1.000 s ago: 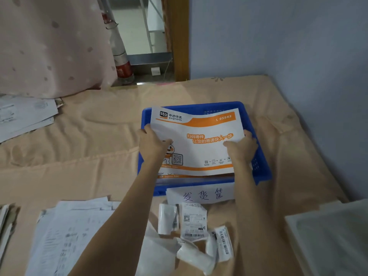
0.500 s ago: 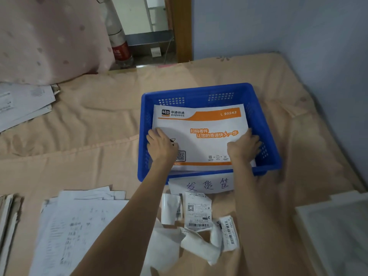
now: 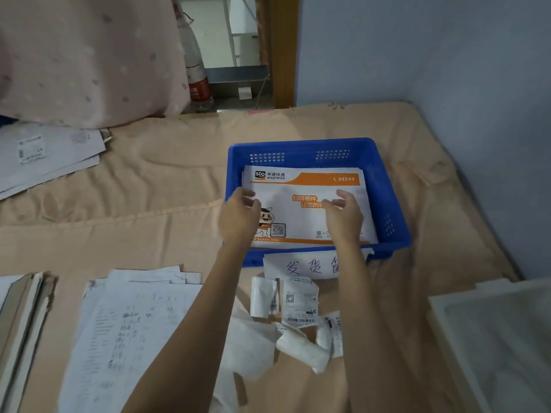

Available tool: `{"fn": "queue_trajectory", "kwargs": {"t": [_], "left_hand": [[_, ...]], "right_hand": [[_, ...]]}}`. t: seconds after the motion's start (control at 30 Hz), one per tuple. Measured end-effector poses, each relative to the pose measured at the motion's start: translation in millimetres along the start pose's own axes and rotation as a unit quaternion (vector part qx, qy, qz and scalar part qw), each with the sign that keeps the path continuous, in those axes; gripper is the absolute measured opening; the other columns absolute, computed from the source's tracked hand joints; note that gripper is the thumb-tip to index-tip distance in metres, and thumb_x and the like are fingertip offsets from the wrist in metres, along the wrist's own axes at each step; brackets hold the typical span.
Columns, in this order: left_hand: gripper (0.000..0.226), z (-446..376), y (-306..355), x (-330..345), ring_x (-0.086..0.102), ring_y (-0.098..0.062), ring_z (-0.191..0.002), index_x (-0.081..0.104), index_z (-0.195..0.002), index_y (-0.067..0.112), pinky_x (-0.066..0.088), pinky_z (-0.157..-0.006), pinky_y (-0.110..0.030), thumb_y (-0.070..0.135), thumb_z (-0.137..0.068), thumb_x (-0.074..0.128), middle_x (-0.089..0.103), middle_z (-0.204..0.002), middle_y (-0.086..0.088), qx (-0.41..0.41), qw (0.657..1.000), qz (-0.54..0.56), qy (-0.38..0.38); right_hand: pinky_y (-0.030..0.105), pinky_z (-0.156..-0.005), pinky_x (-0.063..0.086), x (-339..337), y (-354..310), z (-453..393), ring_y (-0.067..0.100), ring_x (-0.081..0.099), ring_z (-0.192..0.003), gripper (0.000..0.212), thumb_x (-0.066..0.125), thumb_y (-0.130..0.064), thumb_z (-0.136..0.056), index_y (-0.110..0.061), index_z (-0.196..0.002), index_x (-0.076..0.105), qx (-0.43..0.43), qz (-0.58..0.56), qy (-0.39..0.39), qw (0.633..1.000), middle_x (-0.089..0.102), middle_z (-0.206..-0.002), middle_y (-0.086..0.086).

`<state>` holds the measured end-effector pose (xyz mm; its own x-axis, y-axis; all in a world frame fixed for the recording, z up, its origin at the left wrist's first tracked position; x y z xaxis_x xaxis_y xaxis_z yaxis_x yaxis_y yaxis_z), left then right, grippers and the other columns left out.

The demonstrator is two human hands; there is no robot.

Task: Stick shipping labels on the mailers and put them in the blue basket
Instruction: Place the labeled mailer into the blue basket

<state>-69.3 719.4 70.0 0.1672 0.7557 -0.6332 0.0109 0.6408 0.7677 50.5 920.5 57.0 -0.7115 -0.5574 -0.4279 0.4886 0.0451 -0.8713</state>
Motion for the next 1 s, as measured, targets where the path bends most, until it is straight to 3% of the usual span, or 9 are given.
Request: {"fn": "queue_trajectory", "kwargs": {"t": [0.17, 0.23, 0.33, 0.43, 0.6, 0.87, 1.0], "left_hand": [[0.022, 40, -27, -71, 0.062, -0.015, -0.077, 0.057, -0.111, 0.015, 0.052, -0.069, -0.031, 0.015, -0.089, 0.056, 0.064, -0.09, 0.002, 0.009, 0.995, 0.084, 0.055], [0.023, 53, -48, -94, 0.06, -0.009, -0.073, 0.058, -0.111, 0.014, 0.05, -0.067, -0.026, 0.012, -0.088, 0.057, 0.064, -0.089, 0.002, 0.008, 0.994, 0.094, 0.062], [0.025, 70, -82, -126, 0.057, 0.0, -0.072, 0.059, -0.111, 0.014, 0.046, -0.061, -0.018, 0.01, -0.087, 0.058, 0.064, -0.089, 0.001, -0.003, 0.993, 0.098, 0.071], [0.026, 83, -116, -154, 0.059, -0.004, -0.071, 0.058, -0.112, 0.015, 0.046, -0.061, -0.024, 0.01, -0.087, 0.058, 0.064, -0.093, 0.0, -0.018, 0.992, 0.102, 0.069], [0.028, 91, -177, -204, 0.058, -0.009, -0.076, 0.057, -0.114, 0.015, 0.042, -0.059, -0.021, 0.011, -0.087, 0.06, 0.062, -0.102, -0.001, -0.036, 0.992, 0.091, 0.075], [0.029, 92, -298, -314, 0.059, -0.02, -0.093, 0.058, -0.112, 0.007, 0.042, -0.075, -0.025, 0.006, -0.083, 0.062, 0.057, -0.113, -0.006, -0.066, 0.991, 0.07, 0.099], [0.028, 89, -357, -363, 0.057, -0.018, -0.094, 0.057, -0.114, 0.009, 0.041, -0.077, -0.022, 0.01, -0.085, 0.061, 0.053, -0.114, -0.006, -0.089, 0.991, 0.031, 0.096]], "right_hand": [[0.01, -0.067, 0.037, 30, -31, 71, 0.007, 0.05, -0.093, 0.038, 0.06, -0.019, -0.092, -0.017, -0.129, 0.055, -0.033, -0.061, -0.071, 0.995, 0.06, -0.121, -0.001], [0.006, -0.058, 0.038, 48, -37, 99, 0.007, 0.054, -0.092, 0.035, 0.061, -0.018, -0.092, -0.017, -0.126, 0.056, -0.038, -0.073, -0.104, 0.991, 0.061, -0.118, -0.001], [0.013, -0.07, 0.043, 77, -36, 140, 0.015, 0.058, -0.099, 0.032, 0.06, -0.015, -0.089, -0.015, -0.121, 0.059, -0.042, -0.075, -0.141, 0.986, 0.063, -0.113, 0.0], [0.004, -0.063, 0.039, 106, -31, 179, 0.013, 0.058, -0.093, 0.031, 0.063, -0.012, -0.087, -0.011, -0.118, 0.061, -0.035, -0.074, -0.168, 0.982, 0.064, -0.109, 0.001], [0.013, -0.064, 0.042, 159, -24, 236, 0.007, 0.057, -0.084, 0.032, 0.063, -0.012, -0.085, -0.015, -0.117, 0.061, -0.005, -0.076, -0.203, 0.976, 0.064, -0.109, 0.0], [0.024, -0.08, 0.045, 276, -35, 341, 0.014, 0.058, -0.09, 0.025, 0.061, -0.01, -0.085, -0.017, -0.108, 0.063, 0.025, -0.073, -0.231, 0.97, 0.064, -0.104, -0.002], [0.029, -0.09, 0.048, 331, -32, 388, 0.016, 0.061, -0.096, 0.02, 0.063, -0.01, -0.083, -0.018, -0.102, 0.064, 0.042, -0.069, -0.234, 0.969, 0.066, -0.101, -0.002]]}}
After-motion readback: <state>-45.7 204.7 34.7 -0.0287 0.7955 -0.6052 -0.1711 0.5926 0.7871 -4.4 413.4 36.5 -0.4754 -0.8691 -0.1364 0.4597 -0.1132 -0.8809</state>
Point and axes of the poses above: each hand's wrist, its own z-axis away from the middle knuckle, its own x-axis out of the palm, y = z × x, the point moved 7 cm from there along -z, towards the middle knuckle
